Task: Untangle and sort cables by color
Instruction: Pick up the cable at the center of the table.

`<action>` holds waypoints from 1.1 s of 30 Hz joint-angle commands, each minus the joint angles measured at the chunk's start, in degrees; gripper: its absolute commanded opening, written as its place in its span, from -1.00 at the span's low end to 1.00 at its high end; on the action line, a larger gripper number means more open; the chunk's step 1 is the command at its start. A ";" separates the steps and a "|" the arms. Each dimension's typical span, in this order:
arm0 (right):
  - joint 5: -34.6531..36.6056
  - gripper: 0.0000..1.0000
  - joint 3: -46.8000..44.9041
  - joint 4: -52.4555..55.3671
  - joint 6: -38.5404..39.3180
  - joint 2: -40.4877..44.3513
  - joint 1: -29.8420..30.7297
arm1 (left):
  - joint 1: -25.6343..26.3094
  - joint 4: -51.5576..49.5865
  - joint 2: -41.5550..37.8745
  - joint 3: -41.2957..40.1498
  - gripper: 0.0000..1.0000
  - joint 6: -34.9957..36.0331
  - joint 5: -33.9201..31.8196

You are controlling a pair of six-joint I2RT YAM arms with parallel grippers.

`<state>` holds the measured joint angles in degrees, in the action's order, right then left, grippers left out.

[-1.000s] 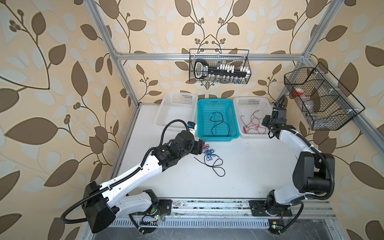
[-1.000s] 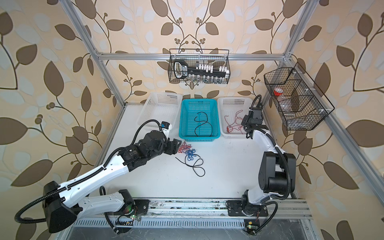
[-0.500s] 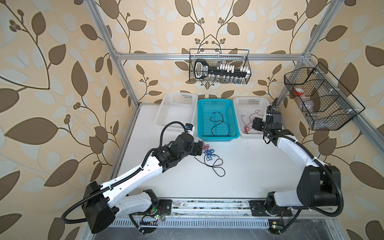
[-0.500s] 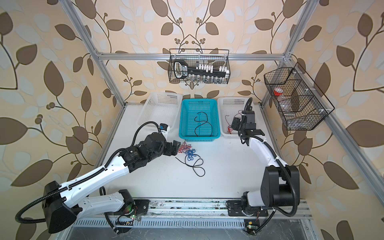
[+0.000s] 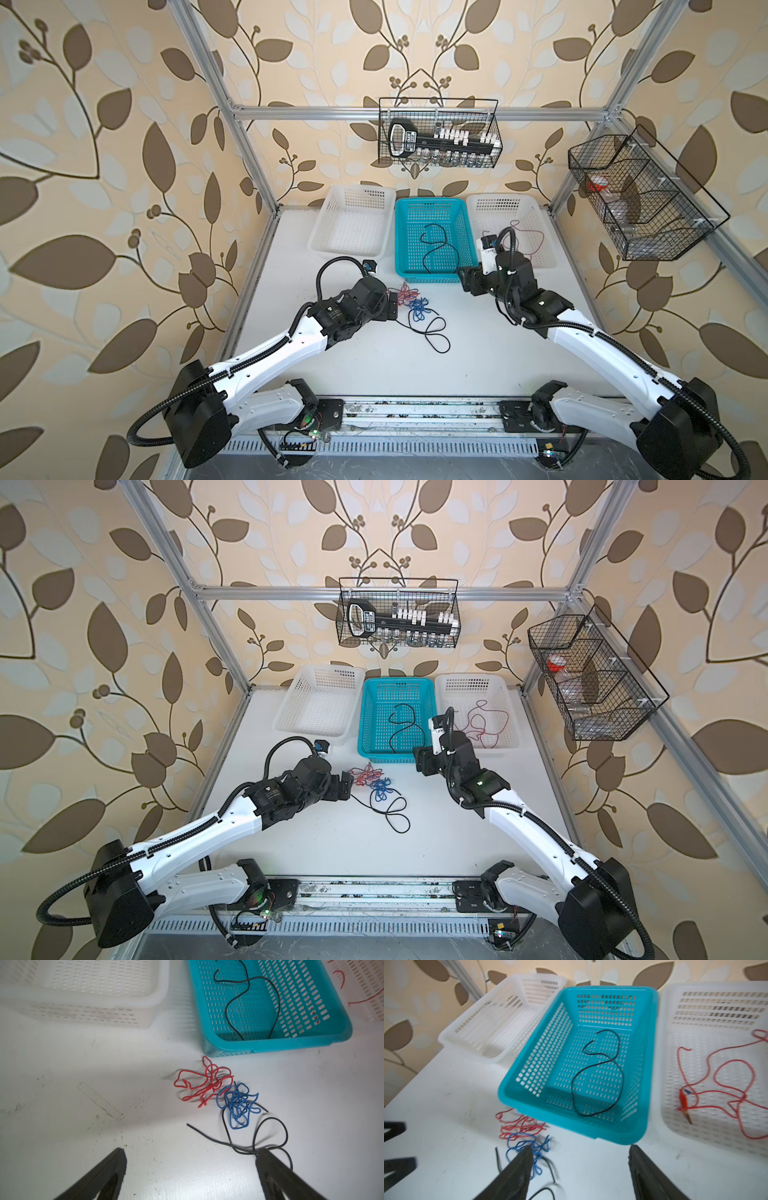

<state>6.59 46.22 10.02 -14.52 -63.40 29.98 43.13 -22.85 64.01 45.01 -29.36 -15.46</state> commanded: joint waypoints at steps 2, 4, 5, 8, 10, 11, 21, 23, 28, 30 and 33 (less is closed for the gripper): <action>1.31 0.46 -3.14 -0.57 1.27 0.69 6.31 | -1.06 0.81 1.56 -0.80 0.97 -2.61 1.03; 1.24 0.46 -4.23 -1.55 1.20 0.11 8.57 | -1.80 1.67 2.70 -1.07 0.96 -3.14 2.60; 1.40 0.46 -4.67 -1.74 1.10 -0.41 9.64 | -2.36 2.36 3.40 -1.22 0.94 -3.44 3.91; 1.92 0.47 -5.11 -2.24 0.51 -2.00 11.90 | -3.68 3.73 5.69 -0.97 0.92 -4.74 6.03; 1.87 0.47 -5.34 -2.67 -0.12 -2.84 12.77 | -4.46 3.89 7.29 -0.40 0.89 -5.71 6.35; 1.93 0.47 -5.64 -3.06 -0.45 -2.98 13.07 | -4.96 4.16 8.10 -0.12 0.87 -6.19 6.54; 2.49 0.48 -7.88 -4.65 -1.89 -1.98 13.76 | -7.68 5.57 19.62 5.67 0.70 -8.21 6.50; 2.76 0.48 -8.31 -4.68 -1.95 -1.70 13.79 | -7.84 5.75 21.98 7.31 0.67 -8.16 6.39; 2.86 0.48 -9.35 -4.81 -2.51 -1.50 13.80 | -7.89 5.81 25.89 10.47 0.57 -7.08 5.71; 2.95 0.48 -9.78 -5.03 -2.57 -1.47 13.79 | -8.07 5.72 27.22 11.58 0.54 -6.69 5.92; 2.90 0.48 -10.07 -5.16 -2.78 -1.59 13.80 | -8.24 6.08 28.77 12.84 0.50 -6.58 6.29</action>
<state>8.58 37.06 5.37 -16.67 -65.65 43.40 35.53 -17.21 91.98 55.46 -36.18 -8.95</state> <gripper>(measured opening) 0.738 0.755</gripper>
